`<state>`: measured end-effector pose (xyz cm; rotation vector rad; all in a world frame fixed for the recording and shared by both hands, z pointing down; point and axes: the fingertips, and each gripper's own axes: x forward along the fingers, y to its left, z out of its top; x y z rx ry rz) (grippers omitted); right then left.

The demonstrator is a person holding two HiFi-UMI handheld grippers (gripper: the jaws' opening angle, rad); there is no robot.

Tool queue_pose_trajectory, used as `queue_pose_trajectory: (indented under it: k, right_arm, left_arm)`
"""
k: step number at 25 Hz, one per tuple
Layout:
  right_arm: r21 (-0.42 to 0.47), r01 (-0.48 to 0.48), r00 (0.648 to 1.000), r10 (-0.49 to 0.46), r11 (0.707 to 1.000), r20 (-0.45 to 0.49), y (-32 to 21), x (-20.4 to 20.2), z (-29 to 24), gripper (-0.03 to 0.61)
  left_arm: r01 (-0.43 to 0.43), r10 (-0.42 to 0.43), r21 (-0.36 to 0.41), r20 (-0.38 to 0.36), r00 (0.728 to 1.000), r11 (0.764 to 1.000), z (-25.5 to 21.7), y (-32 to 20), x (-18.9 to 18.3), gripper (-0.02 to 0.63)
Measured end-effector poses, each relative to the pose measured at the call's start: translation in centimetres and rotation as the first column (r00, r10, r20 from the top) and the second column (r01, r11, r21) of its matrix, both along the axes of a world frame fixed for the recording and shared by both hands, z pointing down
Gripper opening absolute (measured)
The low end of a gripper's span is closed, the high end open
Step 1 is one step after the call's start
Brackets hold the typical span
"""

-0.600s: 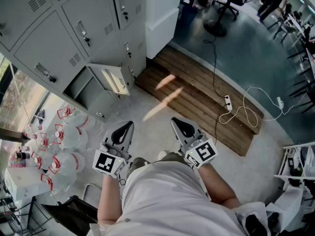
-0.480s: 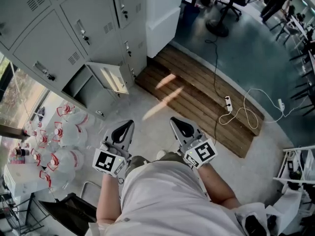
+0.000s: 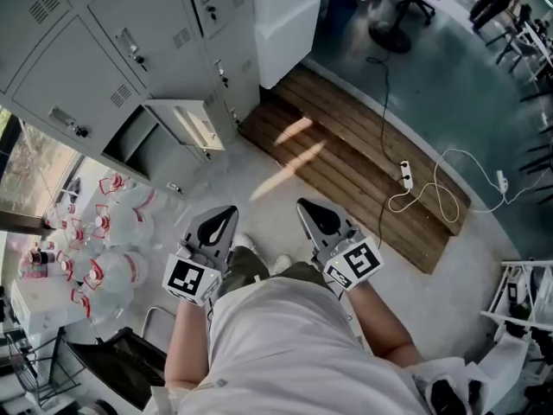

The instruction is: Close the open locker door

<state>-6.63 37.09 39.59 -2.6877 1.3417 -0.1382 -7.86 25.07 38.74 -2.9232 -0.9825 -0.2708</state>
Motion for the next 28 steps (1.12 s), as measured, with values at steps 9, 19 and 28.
queue_pose_trajectory:
  k: [9,19,28]
  right_arm:
    - [-0.038,-0.075,0.995,0.078,0.996,0.057,0.8,5.6,2.3,0.009]
    - [-0.102,-0.021,0.997,0.028,0.995,0.073,-5.3,17.8,2.8,0.009]
    - [-0.156,0.178,0.982,-0.164,0.972,0.097,-15.5,24.4,4.1,0.023]
  left_arm:
    - [-0.017,0.018,-0.03,0.039,0.999,0.999,2.3,-0.9,6.9,0.002]
    - [0.022,-0.02,-0.07,0.035,0.999,0.997,2.6,-6.9,19.0,0.002]
    - [0.169,-0.164,-0.081,0.06,0.985,0.982,3.7,-15.6,23.0,0.003]
